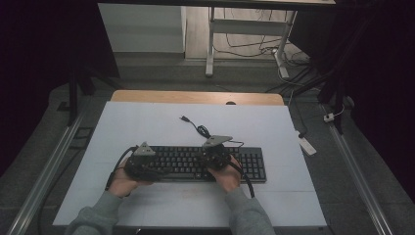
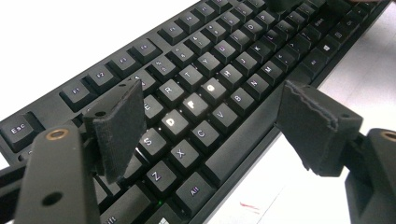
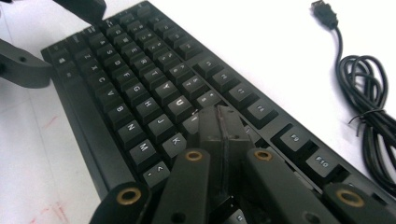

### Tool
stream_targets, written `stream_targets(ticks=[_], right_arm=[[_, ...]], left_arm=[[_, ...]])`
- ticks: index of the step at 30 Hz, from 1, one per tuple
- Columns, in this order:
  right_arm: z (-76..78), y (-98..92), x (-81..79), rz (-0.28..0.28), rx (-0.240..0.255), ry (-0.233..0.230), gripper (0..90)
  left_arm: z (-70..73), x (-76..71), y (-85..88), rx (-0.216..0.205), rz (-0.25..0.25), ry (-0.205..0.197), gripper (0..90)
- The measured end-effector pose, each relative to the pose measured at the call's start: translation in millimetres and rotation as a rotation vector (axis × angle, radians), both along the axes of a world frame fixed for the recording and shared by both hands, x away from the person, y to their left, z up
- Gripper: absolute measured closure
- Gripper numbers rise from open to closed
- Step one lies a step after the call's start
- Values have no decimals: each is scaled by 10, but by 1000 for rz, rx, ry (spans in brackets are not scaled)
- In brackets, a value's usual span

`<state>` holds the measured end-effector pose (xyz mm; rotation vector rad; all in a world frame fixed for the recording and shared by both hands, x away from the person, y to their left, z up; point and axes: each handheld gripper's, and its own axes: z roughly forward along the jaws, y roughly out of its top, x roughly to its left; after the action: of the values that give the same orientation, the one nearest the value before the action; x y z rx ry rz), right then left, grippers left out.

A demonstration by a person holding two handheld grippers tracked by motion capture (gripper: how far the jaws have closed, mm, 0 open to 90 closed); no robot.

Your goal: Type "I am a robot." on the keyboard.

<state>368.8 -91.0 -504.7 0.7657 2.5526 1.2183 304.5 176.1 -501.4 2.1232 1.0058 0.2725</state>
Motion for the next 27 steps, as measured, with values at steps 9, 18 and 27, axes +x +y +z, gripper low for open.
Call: stream_targets(ticks=[9, 18, 27], right_arm=[[-60, 44, 43, -8, -11, 10, 896], [-94, 77, 79, -9, -21, 17, 896], [-118, 102, 82, -6, -28, 19, 896]], left_arm=[[-4, 1, 2, 3, -1, 0, 240], [-7, 0, 9, 3, 1, 0, 238], [-8, 0, 8, 5, -1, -1, 237]])
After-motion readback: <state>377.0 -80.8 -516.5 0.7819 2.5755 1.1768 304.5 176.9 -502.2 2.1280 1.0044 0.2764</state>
